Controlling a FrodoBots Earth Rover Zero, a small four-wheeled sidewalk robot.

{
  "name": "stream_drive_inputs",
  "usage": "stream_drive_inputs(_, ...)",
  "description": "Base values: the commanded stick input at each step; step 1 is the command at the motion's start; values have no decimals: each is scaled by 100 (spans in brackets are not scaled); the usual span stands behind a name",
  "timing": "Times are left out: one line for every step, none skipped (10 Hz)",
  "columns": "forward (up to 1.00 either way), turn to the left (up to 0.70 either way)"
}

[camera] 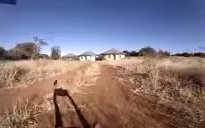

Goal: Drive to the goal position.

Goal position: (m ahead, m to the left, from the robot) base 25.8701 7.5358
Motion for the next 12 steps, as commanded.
stream_drive_inputs(50, 0)
stream_drive_inputs(50, 0)
stream_drive_inputs(50, 0)
stream_drive_inputs(50, 0)
stream_drive_inputs(50, 0)
stream_drive_inputs(50, 0)
stream_drive_inputs(50, 0)
stream_drive_inputs(50, 0)
stream_drive_inputs(50, 0)
stream_drive_inputs(50, 0)
stream_drive_inputs(50, 0)
stream_drive_inputs(50, 0)
